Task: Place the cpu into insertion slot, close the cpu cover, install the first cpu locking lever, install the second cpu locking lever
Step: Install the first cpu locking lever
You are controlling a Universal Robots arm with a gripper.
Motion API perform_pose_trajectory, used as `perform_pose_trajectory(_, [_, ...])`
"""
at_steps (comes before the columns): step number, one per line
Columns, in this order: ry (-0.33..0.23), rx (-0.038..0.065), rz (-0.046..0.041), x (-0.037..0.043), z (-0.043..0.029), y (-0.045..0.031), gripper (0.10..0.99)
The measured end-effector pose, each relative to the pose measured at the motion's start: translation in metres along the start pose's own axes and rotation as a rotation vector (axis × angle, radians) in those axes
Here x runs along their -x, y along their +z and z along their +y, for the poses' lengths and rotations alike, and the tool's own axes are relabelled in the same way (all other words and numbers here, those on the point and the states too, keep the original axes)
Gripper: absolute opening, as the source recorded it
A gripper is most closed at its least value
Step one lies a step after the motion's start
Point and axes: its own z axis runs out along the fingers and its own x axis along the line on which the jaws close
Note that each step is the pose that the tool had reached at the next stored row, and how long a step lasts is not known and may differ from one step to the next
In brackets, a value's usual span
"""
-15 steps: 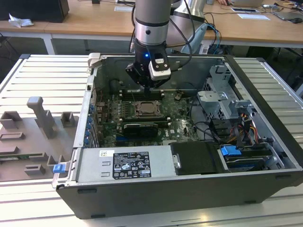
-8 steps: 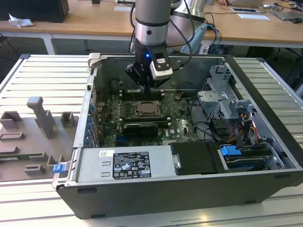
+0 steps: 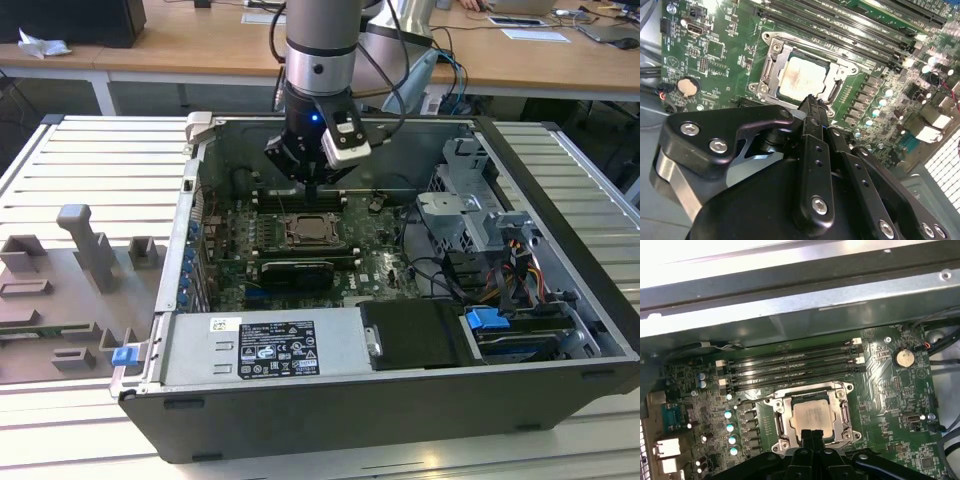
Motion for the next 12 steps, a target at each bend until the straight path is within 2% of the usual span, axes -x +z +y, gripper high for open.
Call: perform_pose_trajectory(12, [-0.121,0.000,0.0027,0.0000,0.0000,0.0000,0.106])
